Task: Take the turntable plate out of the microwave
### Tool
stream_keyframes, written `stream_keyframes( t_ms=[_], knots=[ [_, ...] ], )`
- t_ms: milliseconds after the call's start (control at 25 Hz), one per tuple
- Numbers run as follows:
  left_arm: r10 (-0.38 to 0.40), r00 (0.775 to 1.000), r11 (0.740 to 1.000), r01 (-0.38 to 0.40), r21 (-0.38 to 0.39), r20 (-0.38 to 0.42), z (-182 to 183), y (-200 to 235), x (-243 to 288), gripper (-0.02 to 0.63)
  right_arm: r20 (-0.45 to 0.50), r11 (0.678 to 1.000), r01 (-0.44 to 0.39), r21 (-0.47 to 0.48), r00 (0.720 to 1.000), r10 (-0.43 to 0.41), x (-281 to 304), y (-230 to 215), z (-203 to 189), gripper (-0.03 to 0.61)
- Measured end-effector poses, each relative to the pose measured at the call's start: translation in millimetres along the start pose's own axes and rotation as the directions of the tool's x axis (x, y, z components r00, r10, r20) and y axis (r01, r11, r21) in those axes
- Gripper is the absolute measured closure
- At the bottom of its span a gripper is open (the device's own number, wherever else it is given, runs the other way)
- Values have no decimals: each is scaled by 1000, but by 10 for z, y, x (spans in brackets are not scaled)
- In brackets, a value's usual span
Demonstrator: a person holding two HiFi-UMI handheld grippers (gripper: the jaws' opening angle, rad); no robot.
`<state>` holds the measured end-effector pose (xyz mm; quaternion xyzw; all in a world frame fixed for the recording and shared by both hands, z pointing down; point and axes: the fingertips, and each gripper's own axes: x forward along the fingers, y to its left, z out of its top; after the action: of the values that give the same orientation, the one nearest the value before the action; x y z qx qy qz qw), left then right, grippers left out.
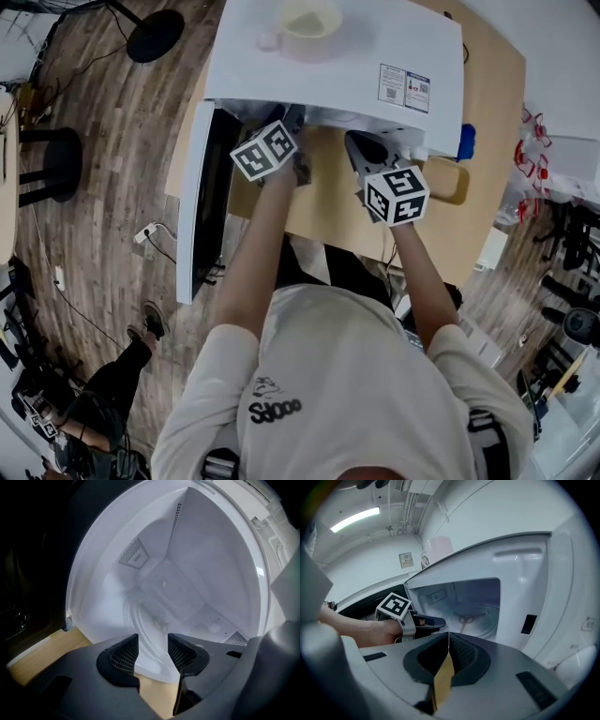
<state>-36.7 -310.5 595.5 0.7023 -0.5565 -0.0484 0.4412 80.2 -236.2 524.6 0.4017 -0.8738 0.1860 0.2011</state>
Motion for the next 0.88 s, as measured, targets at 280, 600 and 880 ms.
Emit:
stream_keyframes(
  t_ms=[280, 600, 880],
  knots=[
    [5, 993, 940, 34, -340, 115, 101, 41, -7, 411, -3, 998, -2, 57, 1000, 2, -111, -47, -132, 572],
    [14, 990, 898, 49, -436, 139, 137, 64, 51, 423, -10, 995, -19, 94, 1000, 20, -123, -58, -219, 572],
    [-50, 992, 885, 97, -455, 115, 113, -42, 146, 423, -14, 993, -10, 120, 1000, 11, -171, -62, -265, 572]
  ],
)
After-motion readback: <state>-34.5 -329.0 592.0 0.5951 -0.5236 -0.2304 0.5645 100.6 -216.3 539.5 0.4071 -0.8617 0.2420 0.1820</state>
